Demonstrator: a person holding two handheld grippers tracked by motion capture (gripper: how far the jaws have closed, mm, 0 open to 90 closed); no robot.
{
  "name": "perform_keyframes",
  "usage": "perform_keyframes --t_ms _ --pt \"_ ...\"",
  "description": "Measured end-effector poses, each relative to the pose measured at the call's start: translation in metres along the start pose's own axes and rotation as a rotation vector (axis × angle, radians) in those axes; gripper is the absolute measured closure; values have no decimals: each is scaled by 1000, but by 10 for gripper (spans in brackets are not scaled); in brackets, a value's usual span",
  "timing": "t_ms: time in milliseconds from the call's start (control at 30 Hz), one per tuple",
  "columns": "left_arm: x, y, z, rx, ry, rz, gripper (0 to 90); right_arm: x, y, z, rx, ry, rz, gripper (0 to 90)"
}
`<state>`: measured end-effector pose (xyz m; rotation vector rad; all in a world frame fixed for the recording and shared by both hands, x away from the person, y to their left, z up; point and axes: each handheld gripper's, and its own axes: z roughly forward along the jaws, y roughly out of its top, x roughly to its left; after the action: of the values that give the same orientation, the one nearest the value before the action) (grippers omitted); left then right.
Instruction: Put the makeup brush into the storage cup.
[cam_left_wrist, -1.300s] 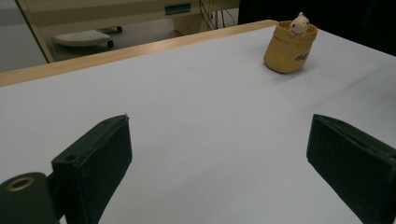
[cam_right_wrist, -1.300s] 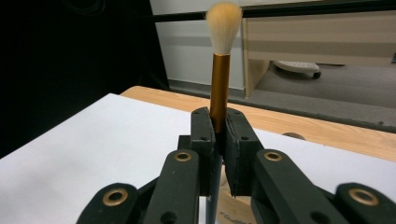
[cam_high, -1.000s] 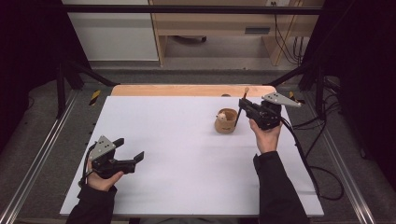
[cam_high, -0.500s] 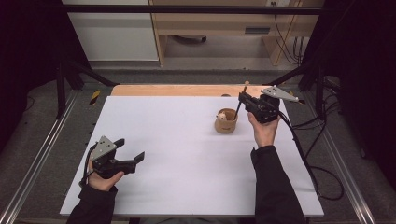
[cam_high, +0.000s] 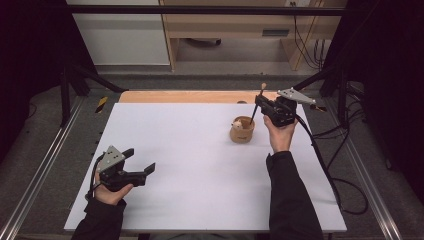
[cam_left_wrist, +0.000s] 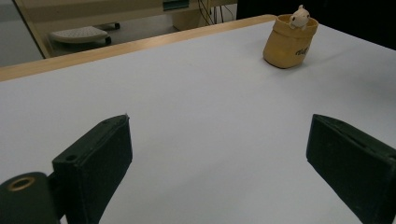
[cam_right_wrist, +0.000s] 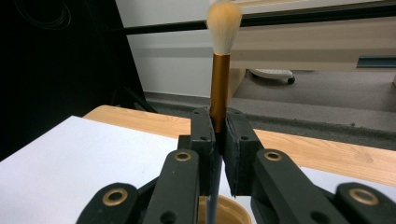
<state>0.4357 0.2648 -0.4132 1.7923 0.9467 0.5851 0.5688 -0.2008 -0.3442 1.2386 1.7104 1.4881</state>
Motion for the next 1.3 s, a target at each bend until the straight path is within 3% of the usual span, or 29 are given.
perform_keyframes --t_ms 633,1300 --pt "1 1 -1 -4 0 -1 66 -4 -13 27 38 -36 5 832" --pt "1 1 -1 -7 0 -3 66 -9 -34 40 89 -49 18 831"
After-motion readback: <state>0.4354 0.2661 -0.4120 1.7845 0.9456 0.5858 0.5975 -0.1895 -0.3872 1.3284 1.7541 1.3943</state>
